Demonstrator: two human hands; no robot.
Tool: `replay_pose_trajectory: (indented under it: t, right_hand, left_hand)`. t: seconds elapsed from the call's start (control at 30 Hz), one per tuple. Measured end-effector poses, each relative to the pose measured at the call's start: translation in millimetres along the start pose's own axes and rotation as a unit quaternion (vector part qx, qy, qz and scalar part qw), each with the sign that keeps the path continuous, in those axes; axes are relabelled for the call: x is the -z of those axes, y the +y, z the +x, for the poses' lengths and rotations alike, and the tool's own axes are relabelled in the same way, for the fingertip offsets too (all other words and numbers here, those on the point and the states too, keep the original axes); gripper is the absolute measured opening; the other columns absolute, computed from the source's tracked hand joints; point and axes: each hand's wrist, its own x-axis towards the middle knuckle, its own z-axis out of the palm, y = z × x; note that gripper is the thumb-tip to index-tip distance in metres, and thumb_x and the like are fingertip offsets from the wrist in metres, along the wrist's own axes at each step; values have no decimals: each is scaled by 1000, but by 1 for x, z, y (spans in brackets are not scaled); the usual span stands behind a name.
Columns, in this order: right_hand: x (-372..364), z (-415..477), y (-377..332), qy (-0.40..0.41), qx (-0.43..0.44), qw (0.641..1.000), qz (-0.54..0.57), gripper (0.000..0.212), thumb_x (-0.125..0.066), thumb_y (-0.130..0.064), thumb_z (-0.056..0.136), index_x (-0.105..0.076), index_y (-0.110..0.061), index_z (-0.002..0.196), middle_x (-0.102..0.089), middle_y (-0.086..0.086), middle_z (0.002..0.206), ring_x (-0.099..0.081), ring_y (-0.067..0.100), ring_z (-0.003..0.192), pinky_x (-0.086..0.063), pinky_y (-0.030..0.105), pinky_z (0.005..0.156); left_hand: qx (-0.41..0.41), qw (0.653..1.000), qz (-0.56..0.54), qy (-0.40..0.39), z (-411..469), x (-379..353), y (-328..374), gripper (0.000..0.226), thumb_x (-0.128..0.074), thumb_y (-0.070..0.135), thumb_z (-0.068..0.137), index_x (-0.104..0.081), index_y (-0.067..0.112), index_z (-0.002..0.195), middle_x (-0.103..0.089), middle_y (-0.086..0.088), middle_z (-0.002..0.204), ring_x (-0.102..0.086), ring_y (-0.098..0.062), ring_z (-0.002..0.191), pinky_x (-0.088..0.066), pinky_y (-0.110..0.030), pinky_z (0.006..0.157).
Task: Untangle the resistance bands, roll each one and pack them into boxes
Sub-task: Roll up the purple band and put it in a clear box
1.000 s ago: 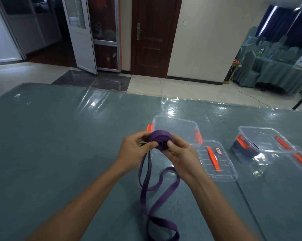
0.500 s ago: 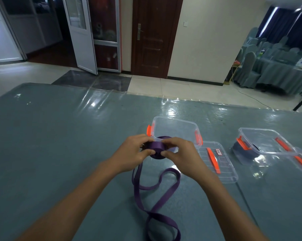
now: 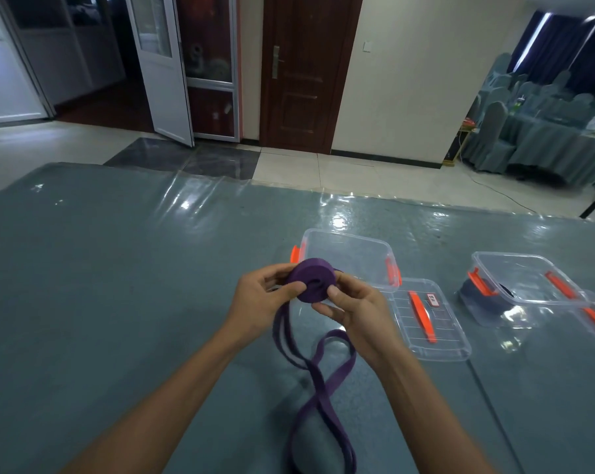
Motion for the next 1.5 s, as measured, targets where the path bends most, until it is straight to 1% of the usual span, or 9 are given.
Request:
replay_pose_trajectory:
  t: [0.17,0.27,0.37,0.6,0.87,0.97,1.07,1.2,1.5]
  right_hand:
    - [0,-2,11,-7,63,990,-127,33,-62,8,90,-66,-6,120,-73,12,112,-69,31,108,-58,36,87]
    - [2,-1,-1,-2,171,889,-424,42,-75,-9,85,-66,-21,125,-72,-10,113,-66,6,105,-51,20,93]
    - [0,4,-15,-19,214,817,-536,37,-75,-11,84,-70,-22,119,-72,-11,108,-64,3,98,-50,21,92]
    - [-5,0,-30,23,145,965,-216,34,-67,10,85,-71,-17,104,-76,6,96,-73,25,92,-62,35,72]
    - [-10,3,-4,-7,27,995,94,35,-61,6,88,-57,3,123,-64,25,124,-64,40,114,-59,43,89]
    - [-6,1,-2,9,79,993,-92,32,-64,8,89,-58,1,120,-68,22,117,-66,37,111,-59,43,89]
    - [-1,0,-15,-4,184,893,-411,42,-75,-8,85,-62,-19,123,-71,-7,115,-66,7,108,-53,25,93]
    - [-8,4,-34,-61,194,800,-565,31,-71,-13,89,-69,-26,117,-71,-14,101,-63,2,97,-49,17,90]
    - [-10,1,-23,28,84,985,-149,28,-60,8,92,-69,-11,109,-77,9,99,-74,28,91,-63,40,68]
  left_hand:
    - [-21,995,92,-32,-2,8,1,34,-81,2,78,-73,31,95,-76,14,89,-70,-4,85,-54,-18,81]
    - [-59,981,171,-65,-1,14,4,34,-80,1,79,-73,30,95,-74,14,86,-68,1,83,-51,-12,79]
    - [-92,967,217,-100,2,14,9,27,-80,3,80,-76,19,101,-72,10,90,-68,-3,84,-49,-11,79]
    - [-54,996,64,6,1,5,19,33,-84,4,76,-76,12,106,-78,2,92,-73,-11,84,-57,-21,80]
    - [-42,999,-1,26,-1,1,28,35,-76,-8,79,-71,22,97,-76,17,84,-71,0,82,-53,-13,76]
    - [-60,994,89,-9,-1,10,25,36,-78,-6,79,-73,26,94,-76,17,82,-70,1,79,-53,-14,78]
    - [-122,962,237,-61,3,17,20,30,-80,1,78,-77,20,101,-74,13,86,-69,-1,81,-55,-19,79]
    - [-146,944,277,-101,5,17,22,29,-80,8,79,-76,18,105,-74,10,92,-69,-6,84,-55,-24,83]
    - [-16,999,22,32,-1,6,18,30,-84,4,75,-75,25,94,-79,5,90,-74,-13,87,-56,-21,80]
